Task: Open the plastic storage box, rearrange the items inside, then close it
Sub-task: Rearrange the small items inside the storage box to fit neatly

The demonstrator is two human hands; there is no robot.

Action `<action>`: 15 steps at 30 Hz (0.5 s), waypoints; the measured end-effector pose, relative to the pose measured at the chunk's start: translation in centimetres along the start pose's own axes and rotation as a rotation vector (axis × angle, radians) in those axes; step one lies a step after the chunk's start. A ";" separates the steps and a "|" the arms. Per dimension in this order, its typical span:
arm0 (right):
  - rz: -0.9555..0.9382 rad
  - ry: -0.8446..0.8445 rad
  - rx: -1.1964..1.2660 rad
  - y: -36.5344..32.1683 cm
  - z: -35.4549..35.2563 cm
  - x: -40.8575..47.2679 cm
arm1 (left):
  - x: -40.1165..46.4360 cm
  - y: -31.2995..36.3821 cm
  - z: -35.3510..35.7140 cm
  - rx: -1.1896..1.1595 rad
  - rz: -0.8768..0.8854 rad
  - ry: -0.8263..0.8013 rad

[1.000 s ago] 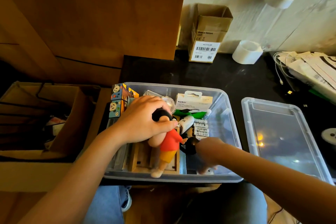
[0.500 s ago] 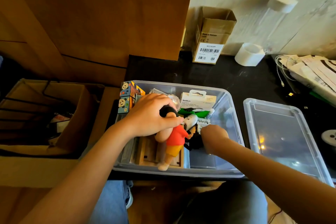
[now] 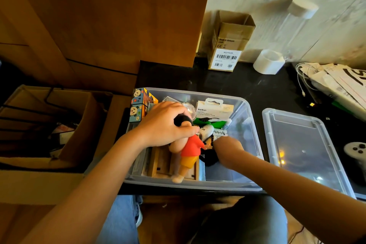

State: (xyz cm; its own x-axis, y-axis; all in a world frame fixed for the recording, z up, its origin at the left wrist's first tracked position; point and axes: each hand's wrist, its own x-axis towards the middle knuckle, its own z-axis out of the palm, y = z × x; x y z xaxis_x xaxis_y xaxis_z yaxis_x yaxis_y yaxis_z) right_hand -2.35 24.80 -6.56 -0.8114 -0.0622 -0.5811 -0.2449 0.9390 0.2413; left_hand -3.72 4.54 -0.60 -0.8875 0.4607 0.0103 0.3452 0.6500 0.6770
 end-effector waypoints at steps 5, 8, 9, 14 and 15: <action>-0.020 0.115 -0.079 -0.2 -0.6 0.5 | 0.0 0.0 0.0 0.003 -0.004 -0.002; -0.036 0.108 -0.128 -0.1 -0.7 0.7 | 0.0 0.0 -0.1 0.005 -0.007 -0.005; -0.039 0.092 -0.130 0.0 -0.7 0.8 | 0.0 0.0 -0.1 0.005 -0.009 -0.006; -0.101 0.103 -0.087 1.0 -1.0 0.5 | 0.0 0.1 -0.1 0.006 -0.008 -0.006; -0.136 0.106 -0.069 1.2 -1.0 0.5 | 0.0 0.1 -0.1 0.007 -0.010 -0.007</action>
State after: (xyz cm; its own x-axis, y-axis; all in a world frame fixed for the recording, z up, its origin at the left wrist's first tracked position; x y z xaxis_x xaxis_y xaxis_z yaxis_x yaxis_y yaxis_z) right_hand -3.58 25.56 -5.75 -0.8191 -0.2257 -0.5273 -0.3886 0.8945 0.2209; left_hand -3.70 4.55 -0.48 -0.8886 0.4586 -0.0019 0.3385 0.6586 0.6721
